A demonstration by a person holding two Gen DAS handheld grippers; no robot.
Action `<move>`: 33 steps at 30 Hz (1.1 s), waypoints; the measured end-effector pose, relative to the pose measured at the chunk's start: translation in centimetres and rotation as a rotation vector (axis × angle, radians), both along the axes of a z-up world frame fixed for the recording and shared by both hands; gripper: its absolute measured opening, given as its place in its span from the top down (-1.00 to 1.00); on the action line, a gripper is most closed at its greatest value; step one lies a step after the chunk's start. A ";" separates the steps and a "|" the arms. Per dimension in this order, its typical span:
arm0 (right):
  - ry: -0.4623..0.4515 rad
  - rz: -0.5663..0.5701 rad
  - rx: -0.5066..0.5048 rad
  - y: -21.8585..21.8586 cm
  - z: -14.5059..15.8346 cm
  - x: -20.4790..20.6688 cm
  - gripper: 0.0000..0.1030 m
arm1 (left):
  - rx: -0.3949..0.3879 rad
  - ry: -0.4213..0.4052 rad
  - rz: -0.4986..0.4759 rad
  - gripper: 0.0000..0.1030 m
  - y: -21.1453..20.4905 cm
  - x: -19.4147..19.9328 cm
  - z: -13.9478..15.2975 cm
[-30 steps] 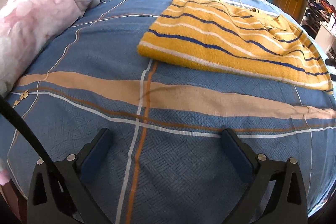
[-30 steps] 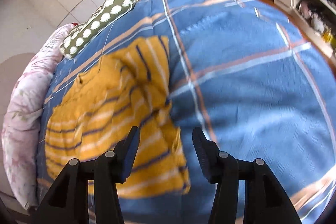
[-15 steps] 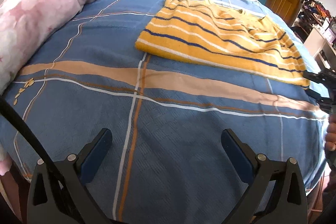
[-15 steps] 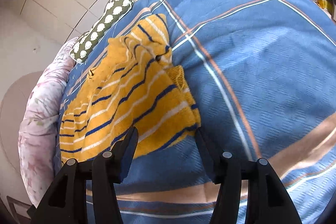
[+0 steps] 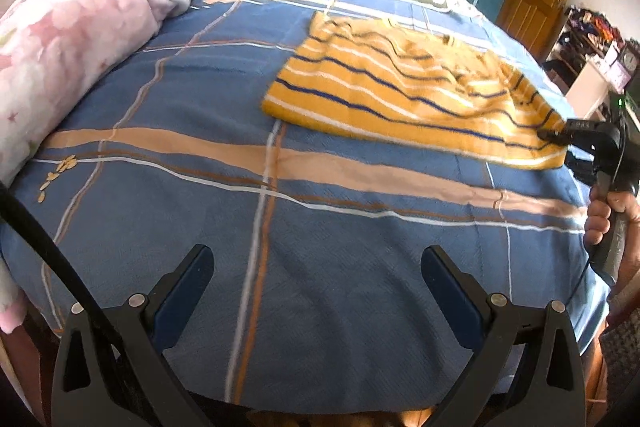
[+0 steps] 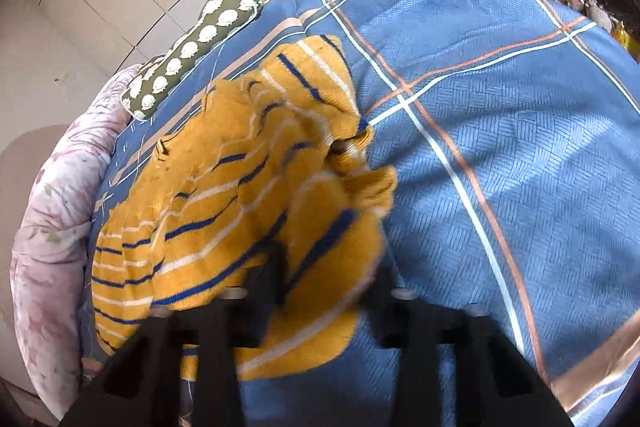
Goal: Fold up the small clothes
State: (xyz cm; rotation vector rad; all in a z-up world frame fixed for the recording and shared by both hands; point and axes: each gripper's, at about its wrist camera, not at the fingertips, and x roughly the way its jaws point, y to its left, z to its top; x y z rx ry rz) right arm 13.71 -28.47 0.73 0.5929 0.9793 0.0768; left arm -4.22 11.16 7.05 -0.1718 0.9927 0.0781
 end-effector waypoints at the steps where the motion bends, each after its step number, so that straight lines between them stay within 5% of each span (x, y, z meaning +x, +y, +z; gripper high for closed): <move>1: 0.003 -0.010 0.023 -0.3 0.3 -0.1 0.53 | -0.008 -0.010 0.010 -1.00 0.6 -0.2 0.3; 6: -0.066 0.032 -0.064 3.1 5.4 0.3 0.57 | -0.070 -0.064 0.077 -1.00 4.6 -1.2 1.8; 12: -0.215 0.322 -0.283 17.8 11.2 1.2 0.58 | -0.102 -0.124 0.223 -1.00 10.8 -3.6 3.0; 16: -0.221 0.546 -0.324 28.5 9.6 0.4 0.59 | -0.139 -0.134 0.313 -1.00 14.5 -5.2 2.6; 20: -0.166 0.646 -0.405 34.3 5.7 -0.2 0.59 | -0.150 -0.132 0.347 -1.00 16.5 -6.4 1.9; 29: -0.302 0.786 -0.842 38.8 3.9 -3.6 0.58 | -0.190 -0.134 0.358 -1.00 17.8 -6.4 0.8; 33: -0.418 0.869 -1.051 41.8 2.5 -6.0 0.36 | -0.201 -0.140 0.367 -1.00 18.3 -6.9 1.2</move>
